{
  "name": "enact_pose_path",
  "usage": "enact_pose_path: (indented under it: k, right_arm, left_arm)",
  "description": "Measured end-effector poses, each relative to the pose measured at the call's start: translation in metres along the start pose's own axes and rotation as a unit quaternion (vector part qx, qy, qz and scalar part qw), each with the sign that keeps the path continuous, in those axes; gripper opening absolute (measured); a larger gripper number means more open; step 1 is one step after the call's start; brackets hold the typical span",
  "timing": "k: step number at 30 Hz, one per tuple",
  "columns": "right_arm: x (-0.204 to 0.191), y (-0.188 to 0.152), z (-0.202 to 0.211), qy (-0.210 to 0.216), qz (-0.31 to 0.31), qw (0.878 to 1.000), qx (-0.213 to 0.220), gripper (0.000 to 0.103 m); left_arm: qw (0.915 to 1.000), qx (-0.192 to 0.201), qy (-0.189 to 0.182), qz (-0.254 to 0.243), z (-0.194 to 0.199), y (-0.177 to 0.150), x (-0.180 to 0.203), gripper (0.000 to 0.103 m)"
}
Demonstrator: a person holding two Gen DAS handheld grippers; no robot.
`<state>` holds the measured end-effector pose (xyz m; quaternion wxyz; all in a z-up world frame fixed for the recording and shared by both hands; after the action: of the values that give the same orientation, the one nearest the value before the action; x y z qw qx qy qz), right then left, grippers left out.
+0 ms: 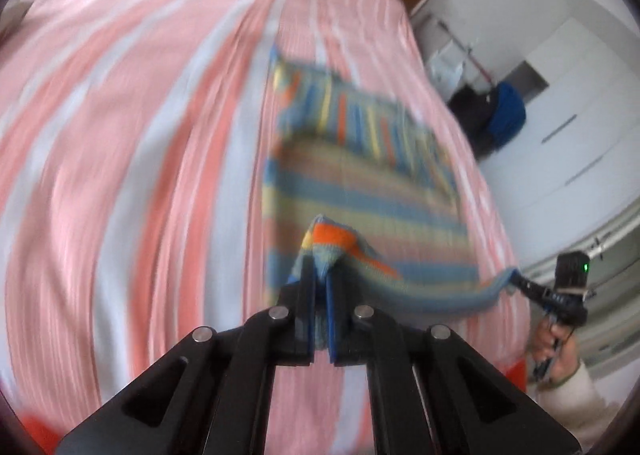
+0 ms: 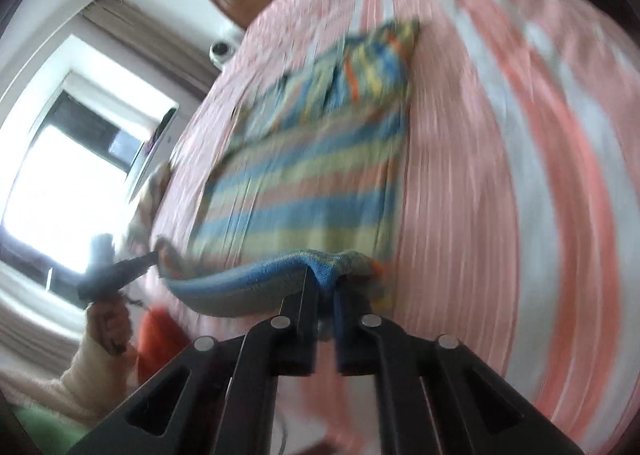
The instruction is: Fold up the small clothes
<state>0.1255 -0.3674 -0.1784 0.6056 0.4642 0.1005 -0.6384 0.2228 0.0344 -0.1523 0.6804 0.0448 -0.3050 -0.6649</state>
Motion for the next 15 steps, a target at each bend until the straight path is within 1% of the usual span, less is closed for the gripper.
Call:
enact_pose_path:
  k: [1, 2, 4, 5, 7, 8, 9, 10, 11, 12, 13, 14, 15]
  right_arm:
    - [0.004, 0.016, -0.005, -0.001, 0.002, 1.0, 0.009, 0.006]
    - [0.007, 0.042, -0.016, -0.007, 0.005, 1.0, 0.023, 0.006]
    - [0.015, 0.082, -0.028, -0.013, 0.013, 0.999, 0.037, 0.006]
    - [0.018, 0.099, -0.034, -0.017, 0.017, 0.999, 0.042, 0.006]
    - [0.032, 0.148, -0.054, -0.028, 0.021, 0.998, 0.05, 0.006]
    - [0.04, 0.169, -0.061, -0.035, 0.021, 0.998, 0.057, 0.006]
    - [0.046, 0.188, -0.069, -0.038, 0.021, 0.997, 0.063, 0.006]
    - [0.053, 0.204, -0.078, -0.035, 0.019, 0.997, 0.07, 0.006]
    - [0.066, 0.229, -0.09, -0.026, 0.008, 0.996, 0.085, 0.009]
    - [0.076, 0.24, -0.096, -0.032, -0.004, 0.995, 0.095, 0.019]
    - [0.09, 0.25, -0.099, -0.057, -0.018, 0.992, 0.107, 0.027]
    - [0.096, 0.252, -0.101, -0.068, -0.027, 0.991, 0.112, 0.036]
    - [0.103, 0.25, -0.099, -0.072, -0.035, 0.99, 0.115, 0.036]
  left_arm:
    - [1.0, 0.008, -0.002, 0.005, -0.014, 0.026, 0.003, 0.002]
    - [0.9998, 0.012, -0.004, 0.012, -0.026, 0.046, 0.002, 0.002]
    - [0.9993, 0.017, -0.004, 0.034, -0.056, 0.089, 0.003, 0.002]
    - [0.999, 0.019, 0.0, 0.04, -0.069, 0.107, 0.005, 0.002]
    - [0.9985, 0.033, 0.017, 0.041, -0.099, 0.154, 0.012, 0.002]
    - [0.9982, 0.038, 0.022, 0.04, -0.103, 0.163, 0.011, 0.002]
    - [0.9977, 0.044, 0.029, 0.042, -0.117, 0.182, 0.013, 0.004]
    - [0.9967, 0.051, 0.044, 0.047, -0.13, 0.198, 0.01, 0.013]
    - [0.9947, 0.052, 0.065, 0.06, -0.144, 0.213, 0.005, 0.024]
    - [0.9934, 0.048, 0.074, 0.074, -0.145, 0.212, -0.007, 0.051]
    - [0.9918, 0.046, 0.075, 0.093, -0.143, 0.21, -0.017, 0.066]
    - [0.9903, 0.054, 0.069, 0.108, -0.141, 0.211, -0.024, 0.067]
    - [0.9902, 0.059, 0.06, 0.111, -0.135, 0.206, -0.03, 0.069]
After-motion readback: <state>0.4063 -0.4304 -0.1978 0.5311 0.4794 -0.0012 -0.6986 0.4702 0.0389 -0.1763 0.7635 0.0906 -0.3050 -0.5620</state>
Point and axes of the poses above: each gripper's, at about its wrist camera, not at the fingertips, and z roughly against the way its jaws point, x to its right, y to its top, the point moved 7 cm from there along -z, roughly the way its jaws point, and after that the axes turned 11 degrees about y, right-handed, at the moved point
